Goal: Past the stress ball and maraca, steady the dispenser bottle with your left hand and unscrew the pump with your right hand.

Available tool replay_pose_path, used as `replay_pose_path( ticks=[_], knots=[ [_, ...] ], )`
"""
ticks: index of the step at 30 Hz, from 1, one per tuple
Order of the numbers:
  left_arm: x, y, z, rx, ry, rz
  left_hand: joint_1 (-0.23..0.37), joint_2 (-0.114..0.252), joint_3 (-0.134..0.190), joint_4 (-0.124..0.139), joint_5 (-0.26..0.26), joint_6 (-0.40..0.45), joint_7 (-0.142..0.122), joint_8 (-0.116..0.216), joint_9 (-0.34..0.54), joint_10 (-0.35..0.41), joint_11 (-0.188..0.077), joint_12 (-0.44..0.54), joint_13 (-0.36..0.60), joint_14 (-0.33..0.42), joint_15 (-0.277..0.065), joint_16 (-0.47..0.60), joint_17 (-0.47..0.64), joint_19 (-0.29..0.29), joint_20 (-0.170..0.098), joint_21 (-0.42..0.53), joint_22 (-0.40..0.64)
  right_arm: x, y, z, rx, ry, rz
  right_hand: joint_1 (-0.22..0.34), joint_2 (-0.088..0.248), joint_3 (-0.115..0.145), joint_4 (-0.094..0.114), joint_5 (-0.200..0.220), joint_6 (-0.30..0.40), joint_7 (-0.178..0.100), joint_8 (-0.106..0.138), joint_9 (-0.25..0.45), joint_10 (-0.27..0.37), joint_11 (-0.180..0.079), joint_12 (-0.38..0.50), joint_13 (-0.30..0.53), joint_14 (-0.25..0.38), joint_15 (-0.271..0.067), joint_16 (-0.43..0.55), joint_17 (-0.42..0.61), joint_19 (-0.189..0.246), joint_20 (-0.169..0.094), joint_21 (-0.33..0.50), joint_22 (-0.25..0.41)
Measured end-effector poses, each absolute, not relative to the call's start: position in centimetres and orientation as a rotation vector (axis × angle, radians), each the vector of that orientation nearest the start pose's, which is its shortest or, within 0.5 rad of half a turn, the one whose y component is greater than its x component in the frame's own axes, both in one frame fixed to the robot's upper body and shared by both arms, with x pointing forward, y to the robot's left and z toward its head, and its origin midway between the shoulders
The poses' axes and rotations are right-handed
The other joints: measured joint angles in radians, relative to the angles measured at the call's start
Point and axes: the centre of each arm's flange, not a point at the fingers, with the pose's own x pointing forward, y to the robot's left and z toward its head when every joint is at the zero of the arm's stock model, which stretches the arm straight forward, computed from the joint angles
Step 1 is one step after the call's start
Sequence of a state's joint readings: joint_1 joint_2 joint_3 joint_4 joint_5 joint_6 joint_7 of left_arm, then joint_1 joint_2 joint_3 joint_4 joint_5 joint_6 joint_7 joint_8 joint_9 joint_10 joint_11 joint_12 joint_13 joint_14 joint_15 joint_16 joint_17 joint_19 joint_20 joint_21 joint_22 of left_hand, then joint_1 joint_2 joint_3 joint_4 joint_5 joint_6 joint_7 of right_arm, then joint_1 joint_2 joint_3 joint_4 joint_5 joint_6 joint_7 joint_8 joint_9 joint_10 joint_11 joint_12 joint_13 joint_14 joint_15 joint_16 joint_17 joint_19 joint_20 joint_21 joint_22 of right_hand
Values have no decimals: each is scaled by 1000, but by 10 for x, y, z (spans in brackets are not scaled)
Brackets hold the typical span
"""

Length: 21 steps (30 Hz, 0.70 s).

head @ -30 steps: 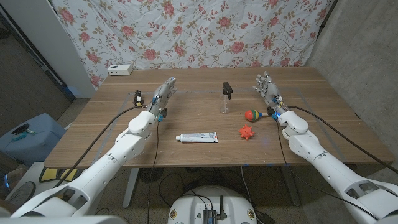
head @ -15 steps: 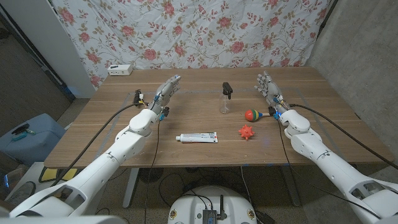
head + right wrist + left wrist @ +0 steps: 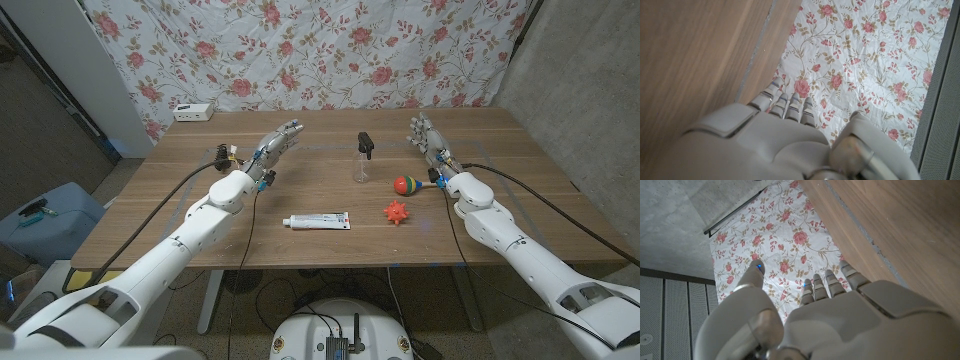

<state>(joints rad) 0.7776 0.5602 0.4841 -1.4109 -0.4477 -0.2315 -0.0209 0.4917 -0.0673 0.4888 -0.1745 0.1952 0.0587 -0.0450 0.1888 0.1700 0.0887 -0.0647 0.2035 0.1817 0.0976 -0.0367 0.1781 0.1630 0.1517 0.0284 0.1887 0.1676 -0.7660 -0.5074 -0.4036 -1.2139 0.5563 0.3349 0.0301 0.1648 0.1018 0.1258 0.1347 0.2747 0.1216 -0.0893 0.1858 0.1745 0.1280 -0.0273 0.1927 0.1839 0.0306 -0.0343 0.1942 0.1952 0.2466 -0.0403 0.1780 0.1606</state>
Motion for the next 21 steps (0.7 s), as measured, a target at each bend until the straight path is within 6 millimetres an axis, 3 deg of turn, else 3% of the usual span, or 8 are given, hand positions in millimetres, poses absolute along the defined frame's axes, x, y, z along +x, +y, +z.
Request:
replay_pose_path(
  ticks=[8, 14, 21],
  knots=[
    [643, 222, 6, 299, -622, -360, 49, -49, -9, -9, 15, 5, -5, 0, 0, 14, 4, 0, -5, 16, -3, 0, 0, 0, 0, 0, 0, 665, -291, -11, -65, -628, 182, 0, 0, -3, -5, 0, 0, 0, 0, 0, 6, 0, 0, 0, 2, -1, 2, 0, 0, 0, 0, 0],
    [642, 218, 6, 340, -609, -390, 86, -85, -18, -9, 32, 9, -1, 0, 0, 20, 9, 0, -5, 28, -1, 0, 0, 4, 15, 0, 0, 664, -291, -12, -59, -626, 175, 0, 0, -3, -5, 0, 0, 0, 0, 0, 6, 0, 0, 0, 2, -1, 2, 0, 0, 0, 0, 0],
    [640, 213, 8, 380, -604, -418, 140, -97, -31, -8, 52, 11, 8, 0, 0, 20, 9, 0, -5, 32, -4, 0, 0, 0, 22, -3, 0, 665, -292, -14, -52, -623, 163, 0, 0, -3, -5, 0, 0, 0, 0, 0, 6, 0, 0, 0, 2, -1, 2, 0, 0, 0, 0, 0]
  ],
)
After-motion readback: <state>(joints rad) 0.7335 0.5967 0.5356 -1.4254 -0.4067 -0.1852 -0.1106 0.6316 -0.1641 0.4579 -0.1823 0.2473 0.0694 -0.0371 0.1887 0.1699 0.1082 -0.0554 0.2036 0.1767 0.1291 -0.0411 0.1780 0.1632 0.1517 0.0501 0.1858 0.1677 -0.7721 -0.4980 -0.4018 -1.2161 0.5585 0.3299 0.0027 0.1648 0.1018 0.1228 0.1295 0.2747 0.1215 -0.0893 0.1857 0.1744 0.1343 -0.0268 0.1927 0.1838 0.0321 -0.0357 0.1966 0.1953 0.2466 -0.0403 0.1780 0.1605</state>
